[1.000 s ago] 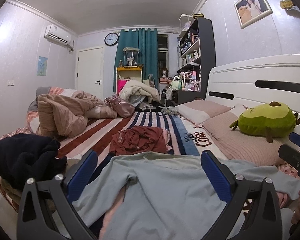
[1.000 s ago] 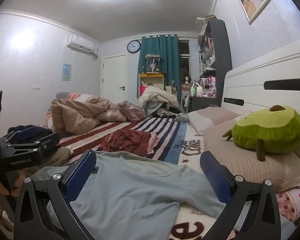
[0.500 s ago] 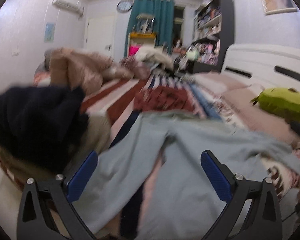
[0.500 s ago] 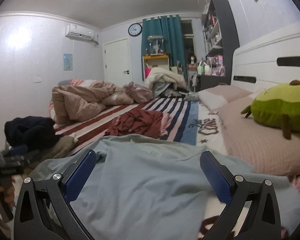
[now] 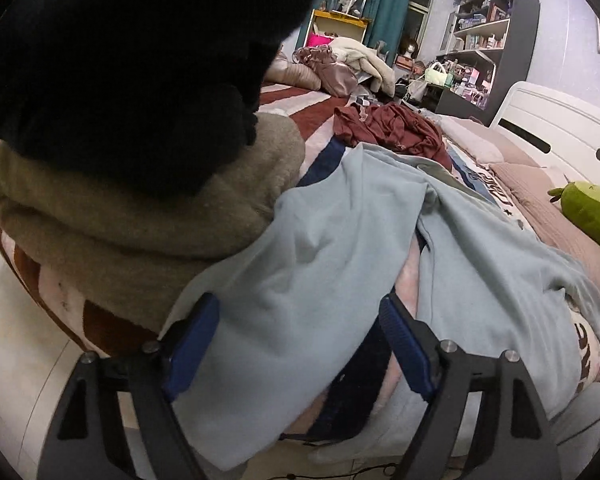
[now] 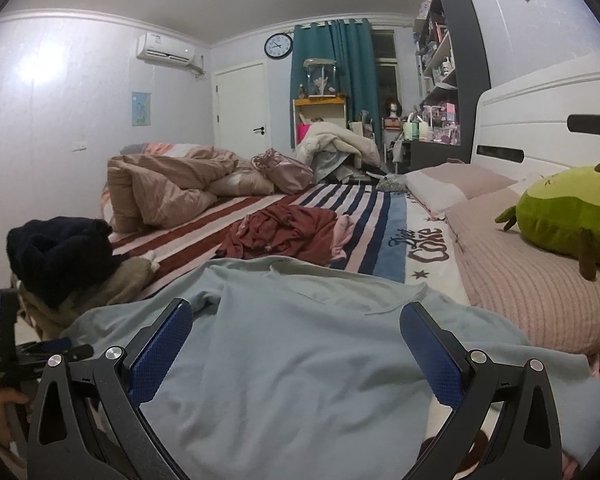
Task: Fold small clothes
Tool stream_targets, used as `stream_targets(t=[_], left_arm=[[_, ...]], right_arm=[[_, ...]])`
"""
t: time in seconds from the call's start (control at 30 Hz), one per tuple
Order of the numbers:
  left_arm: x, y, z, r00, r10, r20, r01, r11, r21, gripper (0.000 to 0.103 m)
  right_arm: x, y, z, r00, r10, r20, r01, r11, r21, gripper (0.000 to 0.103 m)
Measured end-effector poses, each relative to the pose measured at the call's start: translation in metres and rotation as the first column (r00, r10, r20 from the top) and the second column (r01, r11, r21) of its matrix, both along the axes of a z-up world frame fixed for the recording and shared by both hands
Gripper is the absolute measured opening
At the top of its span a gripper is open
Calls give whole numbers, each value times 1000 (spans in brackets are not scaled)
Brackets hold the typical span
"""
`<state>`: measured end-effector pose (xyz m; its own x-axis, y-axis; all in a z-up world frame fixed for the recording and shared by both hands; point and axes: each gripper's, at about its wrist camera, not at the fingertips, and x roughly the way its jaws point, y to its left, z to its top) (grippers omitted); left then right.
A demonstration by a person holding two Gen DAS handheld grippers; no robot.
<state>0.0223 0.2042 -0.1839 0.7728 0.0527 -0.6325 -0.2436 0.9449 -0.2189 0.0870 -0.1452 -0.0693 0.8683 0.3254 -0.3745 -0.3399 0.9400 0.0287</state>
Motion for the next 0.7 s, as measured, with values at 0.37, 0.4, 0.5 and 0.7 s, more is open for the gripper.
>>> stream_targets(t=[0.37,0.4,0.5,0.7], left_arm=[[-25,27,10,999,28,-20,-28,1000,12,80],[-22,29,6,999,35,-32,-34,999,20,80],[-12,33,-9,996,45,-82,-46,999,-2,66],[-9,21,-11,994,-22,-107,15,998,-67,4]], right_arm=[[8,-1,-4,999,30,-33,-29,999,26,103],[9,1,-6,998,42,-38,-41,999,27,103],[9,11,-17,995,77,-68,-77,997,-1,103],[8,9,-35,991,65,-116,-68,997,-22,103]])
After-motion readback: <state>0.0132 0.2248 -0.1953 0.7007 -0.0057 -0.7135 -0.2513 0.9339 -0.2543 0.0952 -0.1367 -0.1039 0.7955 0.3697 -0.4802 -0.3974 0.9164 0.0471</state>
